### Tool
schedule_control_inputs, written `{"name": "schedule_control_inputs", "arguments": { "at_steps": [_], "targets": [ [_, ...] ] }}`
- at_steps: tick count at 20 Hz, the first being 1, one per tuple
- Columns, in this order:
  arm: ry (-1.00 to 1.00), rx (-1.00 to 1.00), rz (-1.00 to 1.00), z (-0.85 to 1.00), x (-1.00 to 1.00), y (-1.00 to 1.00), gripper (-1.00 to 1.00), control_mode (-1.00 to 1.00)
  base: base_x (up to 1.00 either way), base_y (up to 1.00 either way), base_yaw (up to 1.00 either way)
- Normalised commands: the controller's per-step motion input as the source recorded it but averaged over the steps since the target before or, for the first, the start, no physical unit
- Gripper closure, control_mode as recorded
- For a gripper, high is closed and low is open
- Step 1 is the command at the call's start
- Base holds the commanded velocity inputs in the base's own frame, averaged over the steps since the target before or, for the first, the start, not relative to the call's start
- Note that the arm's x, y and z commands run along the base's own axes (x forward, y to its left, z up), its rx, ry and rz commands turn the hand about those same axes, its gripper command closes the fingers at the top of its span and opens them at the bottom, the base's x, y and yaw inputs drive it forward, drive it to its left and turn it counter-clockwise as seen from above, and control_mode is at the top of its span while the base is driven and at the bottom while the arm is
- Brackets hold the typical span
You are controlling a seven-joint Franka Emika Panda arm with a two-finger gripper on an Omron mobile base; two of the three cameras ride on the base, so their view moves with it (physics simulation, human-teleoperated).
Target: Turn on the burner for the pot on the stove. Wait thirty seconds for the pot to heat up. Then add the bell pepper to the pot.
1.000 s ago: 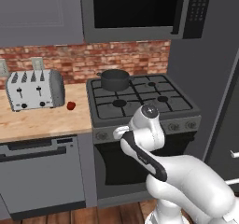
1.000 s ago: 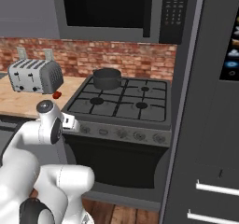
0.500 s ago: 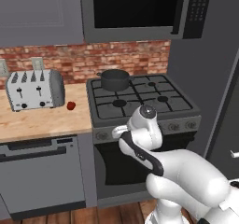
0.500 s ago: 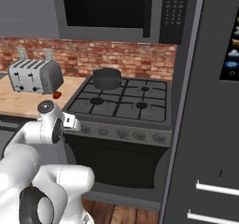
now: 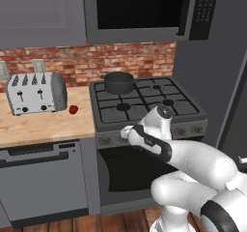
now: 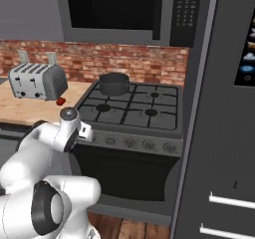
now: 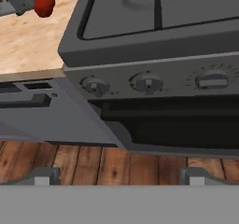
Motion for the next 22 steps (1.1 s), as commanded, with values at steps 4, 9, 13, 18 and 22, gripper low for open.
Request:
{"name": "schedule_control_inputs", "arguments": {
  "at_steps": [4,9,13,18,22],
  "targets": [
    [-0.07,0.08,0.0,-0.49,0.08,-0.1,-1.0,-1.0,0.0,0.0,0.0],
    [-0.03,0.04,0.0,-0.52,0.08,-0.01,-1.0,-1.0,0.0,0.0,0.0],
    [-0.04,0.03,0.0,-0.42,0.11,0.0,-1.0,-1.0,0.0,0.0,0.0],
    [-0.05,0.02,0.0,-0.22,0.24,0.0,-1.0,-1.0,0.0,0.0,0.0],
    [-0.09,0.02,0.0,-0.24,0.29,0.0,-1.0,-1.0,0.0,0.0,0.0]
  ]
}}
